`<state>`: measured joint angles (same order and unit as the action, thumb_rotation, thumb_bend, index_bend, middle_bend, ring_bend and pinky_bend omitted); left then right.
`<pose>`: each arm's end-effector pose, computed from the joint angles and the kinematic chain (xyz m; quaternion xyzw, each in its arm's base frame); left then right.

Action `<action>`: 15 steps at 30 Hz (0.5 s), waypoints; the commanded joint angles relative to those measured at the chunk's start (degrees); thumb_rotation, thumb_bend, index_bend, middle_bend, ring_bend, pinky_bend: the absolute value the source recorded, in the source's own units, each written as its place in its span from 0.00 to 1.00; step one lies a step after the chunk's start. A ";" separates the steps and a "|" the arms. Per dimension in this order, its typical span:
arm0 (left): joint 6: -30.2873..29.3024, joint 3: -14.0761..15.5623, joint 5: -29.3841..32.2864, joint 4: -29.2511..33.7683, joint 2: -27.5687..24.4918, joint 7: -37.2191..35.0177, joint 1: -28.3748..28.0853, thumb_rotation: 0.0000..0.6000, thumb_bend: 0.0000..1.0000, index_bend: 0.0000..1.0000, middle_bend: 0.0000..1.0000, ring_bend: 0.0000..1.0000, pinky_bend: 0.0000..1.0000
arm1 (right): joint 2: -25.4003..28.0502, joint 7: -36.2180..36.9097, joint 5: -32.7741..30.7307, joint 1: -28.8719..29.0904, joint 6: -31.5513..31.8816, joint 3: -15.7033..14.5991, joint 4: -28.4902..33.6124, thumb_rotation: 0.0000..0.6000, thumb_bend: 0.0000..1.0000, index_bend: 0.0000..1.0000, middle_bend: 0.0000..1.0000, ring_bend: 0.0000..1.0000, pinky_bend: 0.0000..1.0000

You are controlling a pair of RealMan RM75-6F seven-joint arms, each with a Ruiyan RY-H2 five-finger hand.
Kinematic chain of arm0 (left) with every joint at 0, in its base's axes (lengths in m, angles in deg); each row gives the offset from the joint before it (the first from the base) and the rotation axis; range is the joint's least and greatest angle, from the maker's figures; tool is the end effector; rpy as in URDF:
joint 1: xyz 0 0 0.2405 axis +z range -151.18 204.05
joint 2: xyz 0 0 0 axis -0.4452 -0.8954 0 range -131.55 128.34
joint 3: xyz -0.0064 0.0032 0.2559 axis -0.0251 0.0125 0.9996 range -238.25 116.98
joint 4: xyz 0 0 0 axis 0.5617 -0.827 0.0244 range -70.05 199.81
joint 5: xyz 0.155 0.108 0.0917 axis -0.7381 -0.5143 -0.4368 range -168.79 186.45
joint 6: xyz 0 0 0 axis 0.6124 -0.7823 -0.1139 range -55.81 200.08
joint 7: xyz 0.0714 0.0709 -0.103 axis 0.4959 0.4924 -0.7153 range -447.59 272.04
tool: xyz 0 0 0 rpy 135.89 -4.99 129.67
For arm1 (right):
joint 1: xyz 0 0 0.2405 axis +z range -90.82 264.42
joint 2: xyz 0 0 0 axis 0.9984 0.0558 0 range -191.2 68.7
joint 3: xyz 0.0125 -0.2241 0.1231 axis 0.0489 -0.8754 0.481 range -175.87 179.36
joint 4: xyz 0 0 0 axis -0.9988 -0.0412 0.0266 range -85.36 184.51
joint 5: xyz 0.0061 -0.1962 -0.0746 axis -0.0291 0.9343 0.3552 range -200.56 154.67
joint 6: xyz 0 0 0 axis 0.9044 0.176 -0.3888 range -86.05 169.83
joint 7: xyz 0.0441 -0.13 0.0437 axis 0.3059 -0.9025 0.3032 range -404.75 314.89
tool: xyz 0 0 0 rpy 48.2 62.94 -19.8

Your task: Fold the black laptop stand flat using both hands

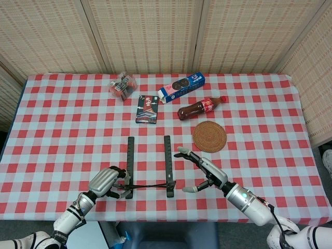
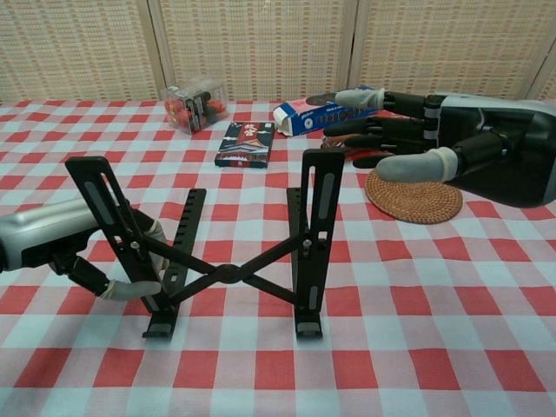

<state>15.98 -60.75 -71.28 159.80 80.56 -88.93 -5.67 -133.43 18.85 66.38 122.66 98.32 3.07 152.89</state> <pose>-0.1817 0.2539 -0.0131 -0.7317 -0.4881 -0.3852 0.2793 -0.1423 -0.2590 0.0329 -0.4651 0.7414 -0.4837 0.0048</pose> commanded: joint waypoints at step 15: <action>0.37 -0.14 -0.11 0.28 -0.31 -0.10 -0.13 0.90 0.38 0.58 0.41 0.39 0.28 | 0.38 -7.85 -1.24 -0.62 -0.73 -0.93 0.39 1.00 0.07 0.04 0.14 0.01 0.01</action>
<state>16.35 -60.88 -71.38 160.07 80.27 -89.01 -5.79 -133.23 14.00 65.99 122.13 98.19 2.36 153.00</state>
